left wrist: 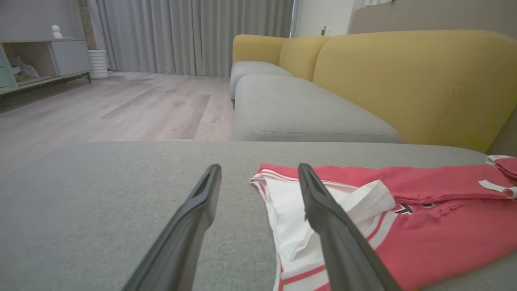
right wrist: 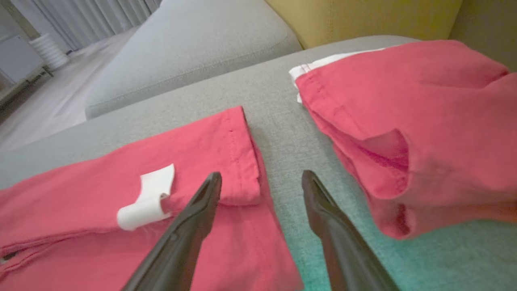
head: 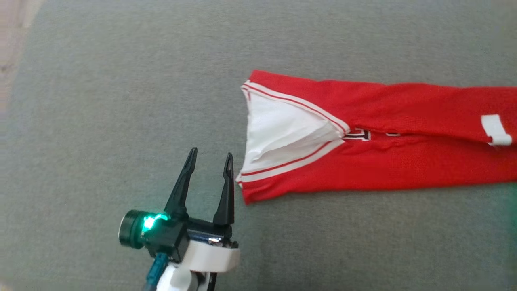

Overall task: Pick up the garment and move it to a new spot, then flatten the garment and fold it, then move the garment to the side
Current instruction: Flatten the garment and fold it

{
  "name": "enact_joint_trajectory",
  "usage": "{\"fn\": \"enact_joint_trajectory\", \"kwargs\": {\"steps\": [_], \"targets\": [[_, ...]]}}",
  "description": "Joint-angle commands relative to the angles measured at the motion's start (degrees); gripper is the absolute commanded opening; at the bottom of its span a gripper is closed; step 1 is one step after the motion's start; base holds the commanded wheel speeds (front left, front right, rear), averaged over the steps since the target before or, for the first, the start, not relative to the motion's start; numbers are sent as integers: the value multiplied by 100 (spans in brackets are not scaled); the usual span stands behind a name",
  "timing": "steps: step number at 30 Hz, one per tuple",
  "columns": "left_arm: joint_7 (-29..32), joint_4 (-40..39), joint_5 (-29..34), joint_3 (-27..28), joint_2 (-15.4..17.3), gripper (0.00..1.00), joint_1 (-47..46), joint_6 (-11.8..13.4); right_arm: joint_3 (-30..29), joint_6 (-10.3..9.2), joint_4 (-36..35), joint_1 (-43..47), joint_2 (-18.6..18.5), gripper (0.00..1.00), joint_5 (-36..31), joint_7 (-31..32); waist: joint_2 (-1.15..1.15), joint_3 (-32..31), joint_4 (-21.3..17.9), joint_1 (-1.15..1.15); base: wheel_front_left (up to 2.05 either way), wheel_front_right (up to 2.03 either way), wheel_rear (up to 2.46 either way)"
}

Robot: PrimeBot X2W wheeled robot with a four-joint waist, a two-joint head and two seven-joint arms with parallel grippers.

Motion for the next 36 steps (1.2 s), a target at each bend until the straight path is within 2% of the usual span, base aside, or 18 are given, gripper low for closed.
{"fn": "enact_joint_trajectory", "kwargs": {"steps": [1, 6, 7, 8, 9, 10, 16, 20, 24, 28, 30, 33, 35, 36], "targets": [[-47, -197, 139, 299, -60, 100, 16, -69, -49, -4, 29, -114, -181, 100, -119, 58, 0, -37, 157, 0, 0, 0, 0], [-47, -103, 488, 595, -370, 100, 268, -401, -249, -4, 693, -261, -97, 100, -297, 724, 0, -66, 355, 0, 0, 0, 0], [-47, -91, 545, 652, -415, 100, 292, -445, -246, -4, 744, -249, -80, 93, -281, 867, 0, -69, 384, 0, 0, 0, 0], [-47, -85, 602, 707, -453, 100, 316, -483, -231, -4, 764, -227, -64, 56, -245, 1003, 0, -73, 401, 0, 0, 0, 0], [-47, -84, 650, 761, -487, 100, 341, -515, -204, -4, 740, -198, -53, 15, -192, 1111, 0, -76, 411, 0, 0, 0, 0], [-47, -87, 685, 819, -517, 100, 368, -545, -186, -4, 680, -167, -42, 0, -130, 1170, 0, -78, 412, 0, 0, 0, 0], [-47, -98, 841, 1106, -603, 100, 468, -681, -238, -4, 350, -79, -218, 0, -59, 999, 0, -101, 276, 0, 0, 0, 0], [-47, -87, 960, 1302, -632, 100, 497, -790, -335, -4, 168, -102, -483, 0, -43, 915, 0, -161, 68, 0, 0, 0, 0], [-47, -70, 1075, 1448, -646, 100, 526, -895, -411, -4, -109, -183, -827, 0, 9, 1057, 0, -219, -166, 0, 0, 0, 0], [-47, -35, 1158, 1543, -656, 100, 549, -984, -393, -4, -750, -314, -1008, 0, 125, 1414, 0, -271, -352, 0, 0, 0, 0], [-47, -16, 1188, 1572, -661, 100, 558, -1016, -357, -4, -1239, -373, -956, 0, 218, 1588, 0, -295, -409, 0, 0, 0, 0], [-47, 7, 1203, 1591, -669, 100, 565, -1052, -276, -4, -2097, -449, -688, 0, 285, 1838, 0, -333, -458, 0, 0, 0, 0], [-47, 32, 1203, 1576, -673, 100, 561, -1075, -166, -4, -2706, -420, -432, 0, 271, 2014, 0, -363, -452, 0, 0, 0, 0], [-47, 56, 1193, 1550, -677, 100, 551, -1096, -2, -4, -3291, -350, -173, 0, 203, 2216, 0, -393, -409, 0, 0, 0, 0]]}}
